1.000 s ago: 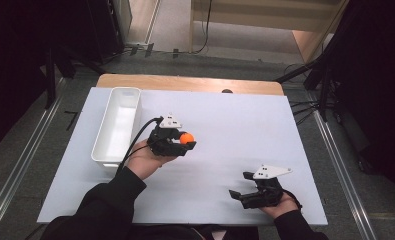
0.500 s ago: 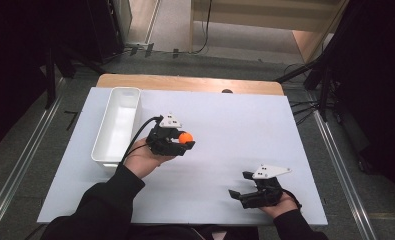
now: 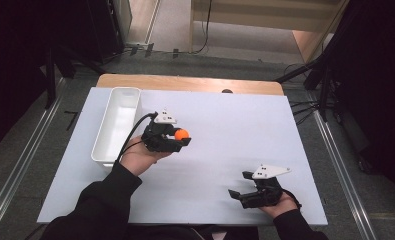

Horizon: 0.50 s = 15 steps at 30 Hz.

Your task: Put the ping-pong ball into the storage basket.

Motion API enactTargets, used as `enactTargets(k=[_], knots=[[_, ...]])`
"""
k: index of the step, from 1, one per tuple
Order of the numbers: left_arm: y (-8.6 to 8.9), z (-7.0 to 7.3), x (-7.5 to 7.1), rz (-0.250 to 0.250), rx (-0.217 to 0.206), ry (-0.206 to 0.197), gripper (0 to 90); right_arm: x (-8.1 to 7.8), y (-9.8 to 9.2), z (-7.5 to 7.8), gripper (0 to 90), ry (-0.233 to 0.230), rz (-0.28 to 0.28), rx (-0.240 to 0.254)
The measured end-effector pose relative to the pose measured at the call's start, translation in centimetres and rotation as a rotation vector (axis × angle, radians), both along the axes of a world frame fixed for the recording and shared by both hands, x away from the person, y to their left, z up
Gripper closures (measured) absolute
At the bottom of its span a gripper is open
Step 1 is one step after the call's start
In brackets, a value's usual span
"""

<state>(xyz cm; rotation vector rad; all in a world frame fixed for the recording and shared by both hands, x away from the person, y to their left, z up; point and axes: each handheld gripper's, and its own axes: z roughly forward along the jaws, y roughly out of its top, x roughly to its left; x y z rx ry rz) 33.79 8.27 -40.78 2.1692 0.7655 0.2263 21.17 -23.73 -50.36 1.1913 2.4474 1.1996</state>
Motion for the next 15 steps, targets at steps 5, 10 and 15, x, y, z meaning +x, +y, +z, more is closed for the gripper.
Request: enactTargets(k=[5, 10, 15], knots=[[0.3, 0.2, 0.0, 0.001, 0.002, -0.002, 51.0, 0.0, 0.0, 0.0, 13.4, -0.001, 0.002, 0.003], [0.7, 0.4, 0.2, 0.011, 0.002, -0.009, 51.0, 0.0, 0.0, 0.1, 13.5, -0.005, 0.008, 0.010], [1.1, 0.6, 0.4, 0.016, 0.002, -0.012, 50.9, 0.0, 0.0, 0.1, 13.5, -0.003, 0.006, 0.014]])
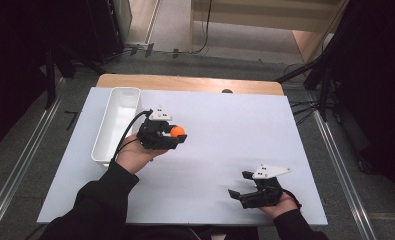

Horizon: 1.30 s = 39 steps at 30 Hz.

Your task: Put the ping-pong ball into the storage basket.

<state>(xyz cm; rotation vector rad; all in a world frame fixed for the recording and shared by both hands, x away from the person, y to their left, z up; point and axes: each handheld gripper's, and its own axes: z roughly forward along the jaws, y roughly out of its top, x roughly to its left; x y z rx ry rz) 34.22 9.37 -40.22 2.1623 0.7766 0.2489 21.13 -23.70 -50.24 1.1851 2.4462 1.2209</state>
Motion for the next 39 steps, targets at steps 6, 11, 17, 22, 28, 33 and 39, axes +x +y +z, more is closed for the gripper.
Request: enactTargets(k=[6, 11, 17, 22, 28, 33, 39], knots=[[0.6, 0.1, 0.3, 0.019, -0.004, 0.004, 50.9, 0.0, 0.0, 0.0, 13.5, 0.005, -0.004, 0.005], [1.0, 0.4, 0.4, 0.033, -0.007, -0.005, 50.9, 0.0, 0.0, 0.0, 13.5, 0.003, -0.004, 0.002], [1.6, 0.6, 0.7, 0.054, 0.000, -0.008, 50.9, 0.0, 0.0, 0.1, 13.5, -0.001, -0.003, 0.001], [1.9, 0.7, 0.9, 0.064, -0.001, -0.014, 50.9, 0.0, -0.1, 0.1, 13.5, -0.001, -0.006, 0.003], [2.7, 1.0, 1.2, 0.085, -0.001, -0.015, 50.9, 0.0, -0.1, 0.1, 13.5, -0.001, -0.002, 0.001], [3.2, 1.1, 1.4, 0.105, -0.002, -0.016, 50.9, 0.0, 0.0, 0.1, 13.5, 0.000, -0.002, 0.000], [4.0, 1.4, 1.7, 0.126, -0.002, -0.024, 50.9, 0.0, 0.0, 0.1, 13.5, 0.003, 0.001, -0.001]])
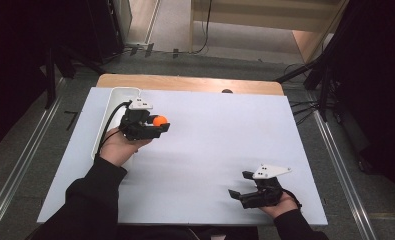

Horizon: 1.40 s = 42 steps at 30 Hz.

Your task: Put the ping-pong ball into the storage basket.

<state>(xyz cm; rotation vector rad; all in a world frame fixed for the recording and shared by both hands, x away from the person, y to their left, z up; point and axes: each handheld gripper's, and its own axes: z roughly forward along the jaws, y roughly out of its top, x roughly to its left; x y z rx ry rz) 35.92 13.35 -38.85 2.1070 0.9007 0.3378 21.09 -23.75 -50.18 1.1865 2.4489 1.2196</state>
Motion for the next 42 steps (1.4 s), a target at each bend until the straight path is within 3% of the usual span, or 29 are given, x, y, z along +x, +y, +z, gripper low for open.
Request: enactTargets(k=[18, 24, 27, 42], knots=[[1.9, 0.5, 0.7, 0.055, 0.004, -0.001, 50.9, 0.1, 0.2, -0.1, 13.4, -0.001, 0.006, -0.003], [2.6, 0.6, 1.1, 0.091, -0.001, 0.001, 50.9, 0.1, 0.2, -0.1, 13.5, -0.002, 0.008, -0.005], [3.0, 0.6, 1.2, 0.134, 0.001, 0.000, 50.8, 0.1, 0.2, -0.1, 13.5, -0.001, 0.005, -0.004], [4.3, 0.7, 1.8, 0.178, -0.009, 0.006, 50.8, 0.1, 0.2, -0.1, 13.4, -0.001, 0.006, -0.004]])
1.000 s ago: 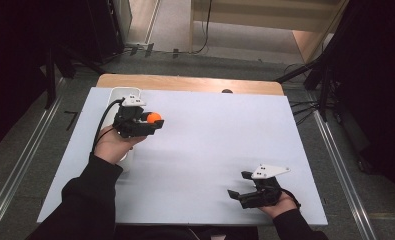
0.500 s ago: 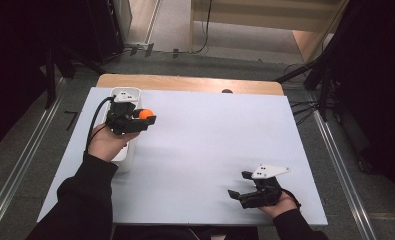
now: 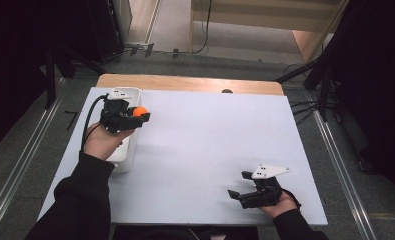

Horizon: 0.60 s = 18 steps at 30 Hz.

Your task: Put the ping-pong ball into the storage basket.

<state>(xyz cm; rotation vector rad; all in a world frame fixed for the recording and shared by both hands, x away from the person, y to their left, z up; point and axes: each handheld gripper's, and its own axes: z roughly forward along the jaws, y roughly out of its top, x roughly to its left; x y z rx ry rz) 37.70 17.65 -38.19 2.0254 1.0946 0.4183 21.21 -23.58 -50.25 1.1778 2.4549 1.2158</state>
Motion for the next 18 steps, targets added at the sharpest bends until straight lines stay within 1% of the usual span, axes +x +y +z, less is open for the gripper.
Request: enactTargets(k=[5, 6, 8, 10, 13, 15, 16, 17, 18], knots=[[0.4, 0.0, 0.1, 0.018, 0.009, -0.008, 50.8, 0.0, 0.0, 0.0, 13.5, 0.000, 0.001, -0.002], [0.5, 0.0, 0.2, 0.028, 0.009, -0.010, 50.8, 0.0, 0.0, 0.0, 13.5, 0.000, 0.001, -0.002], [0.7, 0.0, 0.2, 0.031, 0.023, -0.020, 50.8, 0.0, 0.0, 0.0, 13.4, 0.000, 0.002, -0.002], [1.0, 0.0, 0.4, 0.046, 0.022, -0.013, 50.8, 0.0, 0.0, 0.0, 13.5, 0.001, 0.002, -0.002], [1.2, 0.0, 0.5, 0.054, 0.024, -0.012, 50.8, -0.1, 0.0, 0.0, 13.5, 0.007, 0.000, 0.000], [1.4, 0.0, 0.5, 0.067, 0.018, -0.012, 50.8, 0.0, 0.0, 0.0, 13.5, 0.003, -0.001, -0.001], [1.6, 0.0, 0.6, 0.078, 0.023, -0.012, 50.8, 0.0, 0.0, 0.0, 13.5, 0.001, -0.002, -0.001], [1.6, 0.0, 0.6, 0.078, 0.023, -0.012, 50.8, 0.0, 0.0, 0.0, 13.5, 0.001, -0.002, -0.002], [1.6, 0.0, 0.6, 0.086, 0.034, -0.019, 50.8, 0.0, 0.0, 0.0, 13.5, 0.001, -0.002, -0.002]])
